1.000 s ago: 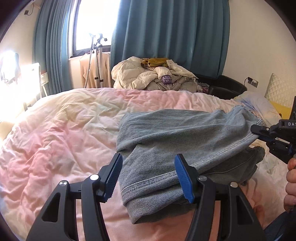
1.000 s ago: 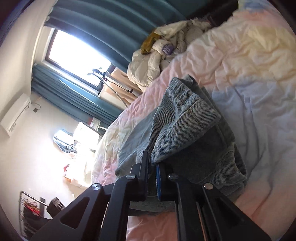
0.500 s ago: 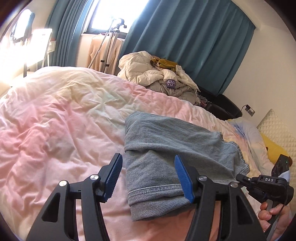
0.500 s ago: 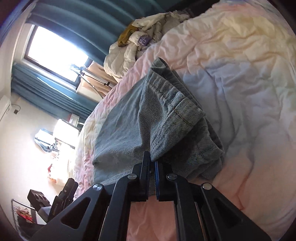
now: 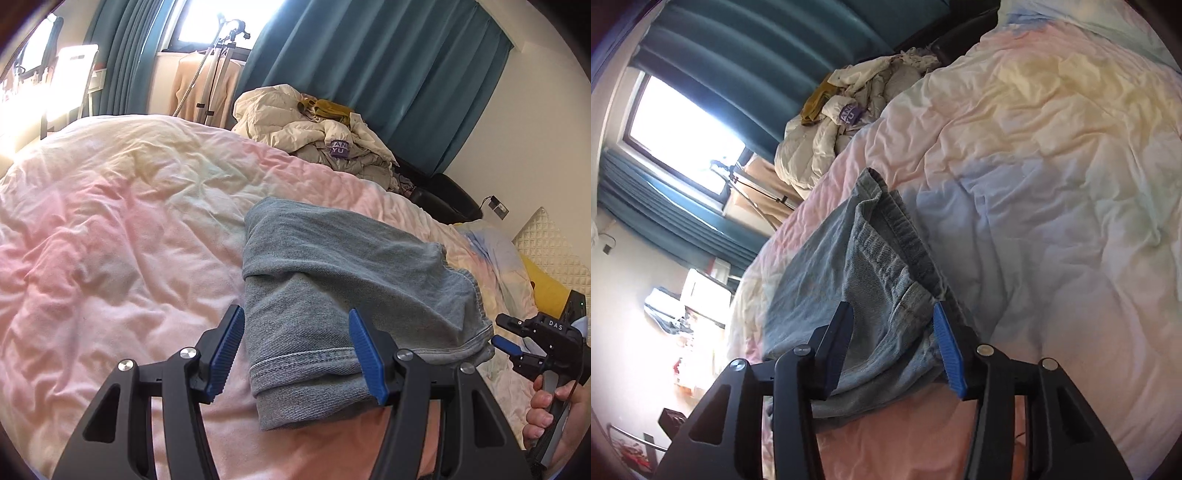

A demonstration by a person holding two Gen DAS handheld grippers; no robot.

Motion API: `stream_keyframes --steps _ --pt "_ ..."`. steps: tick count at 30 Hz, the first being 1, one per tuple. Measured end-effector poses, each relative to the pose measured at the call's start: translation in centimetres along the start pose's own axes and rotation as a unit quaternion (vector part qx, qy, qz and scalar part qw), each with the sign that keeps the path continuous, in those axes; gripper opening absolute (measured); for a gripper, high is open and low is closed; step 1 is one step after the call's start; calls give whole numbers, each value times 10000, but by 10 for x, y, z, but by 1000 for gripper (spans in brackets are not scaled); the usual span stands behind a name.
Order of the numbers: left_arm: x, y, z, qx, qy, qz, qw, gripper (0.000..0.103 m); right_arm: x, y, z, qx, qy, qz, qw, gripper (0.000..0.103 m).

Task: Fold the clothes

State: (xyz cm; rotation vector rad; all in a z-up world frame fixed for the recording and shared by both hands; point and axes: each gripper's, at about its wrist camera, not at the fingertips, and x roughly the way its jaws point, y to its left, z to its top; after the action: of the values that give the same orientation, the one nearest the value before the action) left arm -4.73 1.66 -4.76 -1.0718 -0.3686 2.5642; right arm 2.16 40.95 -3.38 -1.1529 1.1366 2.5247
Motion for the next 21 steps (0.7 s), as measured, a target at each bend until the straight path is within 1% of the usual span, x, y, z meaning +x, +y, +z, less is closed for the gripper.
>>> stream_keyframes --steps 2,3,4,6,7,8,9,10,12,14,15,16,17,19,20,21 --pt "3 0 -1 -8 25 5 10000 60 8 1 9 -282 -78 -429 9986 45" --pt "5 1 -2 -5 34 18 10000 60 14 1 11 -361 -16 -505 9981 45" --pt "6 1 -2 -10 46 33 10000 60 21 0 12 -363 116 -457 9982 45" --pt "7 2 -2 -40 69 38 10000 60 36 -2 9 -313 440 -132 9985 44" --pt "7 2 -2 -60 75 35 9999 60 39 0 7 -403 516 -131 9978 37" --pt "7 3 -2 -74 73 29 9999 60 38 5 4 -612 474 -262 9967 26" --pt "6 3 -2 -83 67 22 9999 60 36 11 2 -817 408 -350 9952 23" --pt "5 3 -1 -105 57 -1 9999 60 29 17 0 -999 262 -303 9942 20" --pt "2 6 -1 -185 36 -87 9998 60 12 29 -3 -1264 -105 -112 9919 17" --pt "0 9 1 -313 44 -255 9992 61 -3 35 -6 -1374 -403 -77 9897 14" --pt "0 12 1 -390 82 -365 9985 65 -9 35 -6 -1376 -495 -81 9892 14" --pt "1 14 1 -462 131 -457 9978 71 -8 31 -6 -1247 -444 -140 9911 13" --pt "2 16 0 -533 181 -545 9969 73 -6 24 -5 -1078 -341 -193 9934 13" --pt "6 18 0 -637 268 -672 9953 76 13 1 -3 -452 196 -208 9986 13" --pt "8 20 0 -682 310 -722 9946 77 23 -12 -2 -124 453 -183 9987 12" --pt "11 21 -1 -733 359 -778 9936 81 30 -22 -2 138 614 -118 9979 12"
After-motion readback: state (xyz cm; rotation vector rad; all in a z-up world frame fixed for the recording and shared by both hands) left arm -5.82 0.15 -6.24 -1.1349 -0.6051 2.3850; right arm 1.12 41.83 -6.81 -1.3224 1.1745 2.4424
